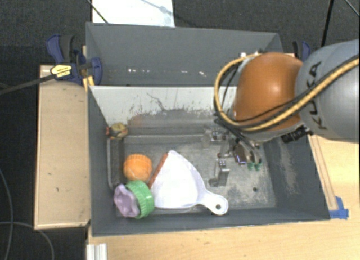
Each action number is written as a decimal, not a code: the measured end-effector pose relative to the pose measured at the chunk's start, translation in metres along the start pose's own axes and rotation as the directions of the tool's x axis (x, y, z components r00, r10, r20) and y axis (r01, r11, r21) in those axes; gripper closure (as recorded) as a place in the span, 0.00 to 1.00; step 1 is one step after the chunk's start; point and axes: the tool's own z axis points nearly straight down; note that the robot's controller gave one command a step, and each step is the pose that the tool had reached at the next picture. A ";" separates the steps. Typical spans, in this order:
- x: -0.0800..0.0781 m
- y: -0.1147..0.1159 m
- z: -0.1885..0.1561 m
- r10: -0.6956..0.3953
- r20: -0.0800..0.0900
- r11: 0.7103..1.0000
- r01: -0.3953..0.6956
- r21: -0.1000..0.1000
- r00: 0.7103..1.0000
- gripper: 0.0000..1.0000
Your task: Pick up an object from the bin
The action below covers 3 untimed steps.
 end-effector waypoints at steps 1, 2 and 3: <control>0.010 0.035 0.039 -0.042 -0.006 0.999 0.042 -0.003 0.999 0.00; 0.006 0.060 0.052 -0.226 -0.007 0.974 0.226 -0.003 0.974 0.00; -0.006 0.075 0.062 -0.153 -0.005 0.988 0.153 -0.003 0.988 0.00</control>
Offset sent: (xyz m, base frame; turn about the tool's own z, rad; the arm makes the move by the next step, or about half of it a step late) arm -0.0065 0.0718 -0.0549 -0.2639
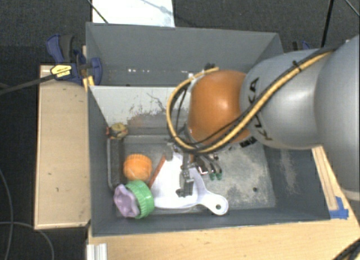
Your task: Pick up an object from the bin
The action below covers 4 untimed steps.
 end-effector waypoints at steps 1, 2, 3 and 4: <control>-0.002 0.033 0.003 0.225 0.000 0.974 -0.225 0.001 0.974 0.00; -0.016 0.046 0.011 -0.010 -0.001 1.000 0.010 0.000 1.000 0.00; -0.024 0.046 0.041 -0.321 0.005 0.947 0.321 0.001 0.947 0.00; -0.040 0.045 0.054 -0.421 0.016 0.907 0.421 0.004 0.907 0.00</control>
Offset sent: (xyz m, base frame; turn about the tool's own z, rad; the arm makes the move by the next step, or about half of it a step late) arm 0.0212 0.0564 -0.0193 -0.1678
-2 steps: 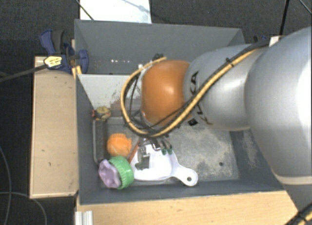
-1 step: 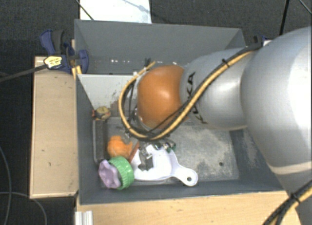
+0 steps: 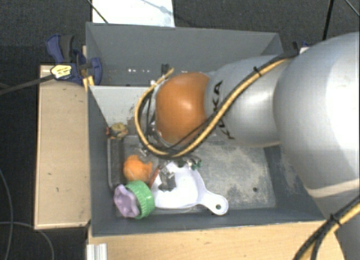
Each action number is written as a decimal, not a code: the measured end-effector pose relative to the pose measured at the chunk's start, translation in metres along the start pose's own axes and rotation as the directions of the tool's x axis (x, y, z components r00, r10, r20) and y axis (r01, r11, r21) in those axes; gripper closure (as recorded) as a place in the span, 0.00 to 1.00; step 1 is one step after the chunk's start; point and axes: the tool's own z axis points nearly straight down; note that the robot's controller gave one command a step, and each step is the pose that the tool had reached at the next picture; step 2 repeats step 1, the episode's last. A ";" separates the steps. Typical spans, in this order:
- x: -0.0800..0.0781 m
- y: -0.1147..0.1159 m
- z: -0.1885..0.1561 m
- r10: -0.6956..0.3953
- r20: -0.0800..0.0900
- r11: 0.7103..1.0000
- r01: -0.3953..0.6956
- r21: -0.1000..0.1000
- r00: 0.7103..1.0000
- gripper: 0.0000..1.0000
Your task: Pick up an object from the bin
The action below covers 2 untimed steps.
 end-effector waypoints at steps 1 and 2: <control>-0.031 0.007 0.006 0.239 -0.008 0.971 -0.239 0.005 0.971 0.00; -0.031 0.007 0.006 0.239 -0.008 0.971 -0.239 0.005 0.971 0.00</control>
Offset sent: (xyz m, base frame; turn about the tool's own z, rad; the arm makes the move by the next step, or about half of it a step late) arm 0.0351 -0.0020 -0.0208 -0.3804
